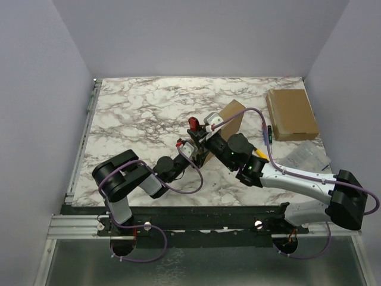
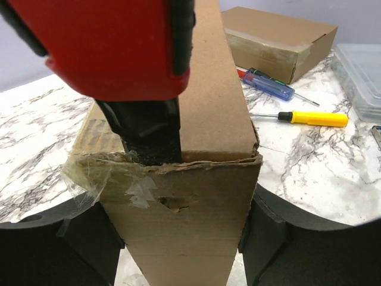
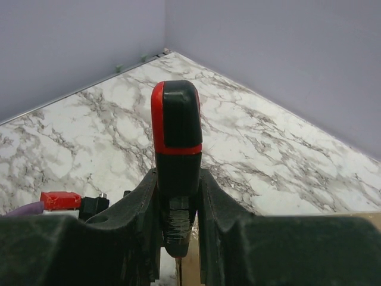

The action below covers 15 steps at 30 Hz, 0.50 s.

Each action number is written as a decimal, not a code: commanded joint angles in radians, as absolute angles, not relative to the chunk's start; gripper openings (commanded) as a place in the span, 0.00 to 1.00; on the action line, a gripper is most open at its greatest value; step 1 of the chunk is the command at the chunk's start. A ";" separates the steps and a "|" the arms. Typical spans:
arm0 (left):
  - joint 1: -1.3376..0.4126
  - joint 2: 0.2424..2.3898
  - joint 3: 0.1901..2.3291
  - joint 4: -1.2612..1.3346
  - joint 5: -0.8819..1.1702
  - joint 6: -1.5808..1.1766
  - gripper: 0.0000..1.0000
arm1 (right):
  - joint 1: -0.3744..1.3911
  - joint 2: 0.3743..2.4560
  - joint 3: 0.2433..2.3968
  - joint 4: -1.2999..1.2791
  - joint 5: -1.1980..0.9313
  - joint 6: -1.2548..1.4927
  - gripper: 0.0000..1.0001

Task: Unpack the express box
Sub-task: Cut the express box at the center of the board.

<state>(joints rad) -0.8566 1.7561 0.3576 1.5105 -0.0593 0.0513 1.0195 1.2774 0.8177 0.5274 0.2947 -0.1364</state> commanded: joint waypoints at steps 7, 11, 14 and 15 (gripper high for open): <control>-0.861 1.798 0.287 1.783 0.027 0.073 0.35 | 1.020 1.398 0.858 0.774 0.309 -0.255 0.00; -0.861 1.783 0.278 1.780 0.029 0.074 0.33 | 1.020 1.361 0.836 0.822 0.257 -0.259 0.00; -0.861 1.781 0.277 1.775 0.031 0.069 0.33 | 1.020 1.351 0.823 0.842 0.238 -0.288 0.00; -0.861 1.782 0.278 1.774 0.033 0.064 0.33 | 1.020 1.355 0.806 0.881 0.231 -0.301 0.00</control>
